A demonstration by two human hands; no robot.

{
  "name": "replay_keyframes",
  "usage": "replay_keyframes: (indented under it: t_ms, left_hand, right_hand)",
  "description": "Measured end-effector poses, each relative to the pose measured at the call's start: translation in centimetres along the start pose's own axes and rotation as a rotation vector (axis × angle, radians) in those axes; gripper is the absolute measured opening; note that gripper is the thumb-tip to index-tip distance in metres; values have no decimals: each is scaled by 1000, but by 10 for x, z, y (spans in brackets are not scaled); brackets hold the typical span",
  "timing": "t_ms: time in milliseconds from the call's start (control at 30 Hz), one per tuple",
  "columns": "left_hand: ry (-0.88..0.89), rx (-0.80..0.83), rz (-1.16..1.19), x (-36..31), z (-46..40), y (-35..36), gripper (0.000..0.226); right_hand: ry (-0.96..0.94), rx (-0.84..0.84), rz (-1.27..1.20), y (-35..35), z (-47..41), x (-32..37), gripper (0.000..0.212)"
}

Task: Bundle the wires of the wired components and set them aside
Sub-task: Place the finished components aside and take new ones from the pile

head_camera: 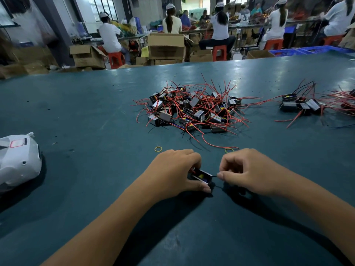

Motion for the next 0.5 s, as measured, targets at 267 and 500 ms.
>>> replay_keyframes:
  t_ms: [267,500]
  left_hand:
    - [-52,-34,19,14,1,-6,45]
    - [-149,-65,48,39,2,-13,43]
  right_hand:
    - [-5,-69,-40,-6,-1,-9,21]
    - [12,-152,-59,-9,-3,-13,20]
Point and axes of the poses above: each hand's wrist, its own z-axis away from the middle knuckle, its own y-axis out of the palm, x = y × z, the point moved 5 cm from there along -z, towards the middle knuckle, and after that the axes turned 2 degrees about x, right-handed, at the moved point
